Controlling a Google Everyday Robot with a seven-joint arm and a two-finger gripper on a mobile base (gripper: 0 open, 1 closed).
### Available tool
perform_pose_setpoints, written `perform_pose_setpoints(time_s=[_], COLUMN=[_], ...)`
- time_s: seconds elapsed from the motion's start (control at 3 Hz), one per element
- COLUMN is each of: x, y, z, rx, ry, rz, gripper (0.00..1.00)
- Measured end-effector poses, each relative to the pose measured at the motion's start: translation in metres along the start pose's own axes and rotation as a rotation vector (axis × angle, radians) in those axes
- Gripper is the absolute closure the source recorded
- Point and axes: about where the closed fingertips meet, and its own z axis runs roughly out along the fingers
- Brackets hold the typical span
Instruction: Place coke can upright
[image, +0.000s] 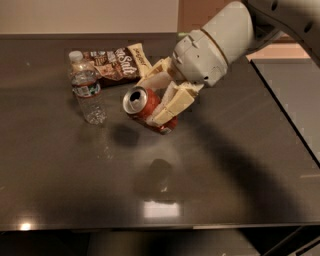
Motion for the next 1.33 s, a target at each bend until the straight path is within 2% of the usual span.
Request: perform_pose_setpoints(time_s=[0.67,1.33], x=[0.022,0.056], y=[-0.002,-0.006], z=[-0.002,-0.007], rx=[0.078,0.120], ry=[-0.250,-0.440], rz=[0.136,0.198], gripper=[1.00,1.00])
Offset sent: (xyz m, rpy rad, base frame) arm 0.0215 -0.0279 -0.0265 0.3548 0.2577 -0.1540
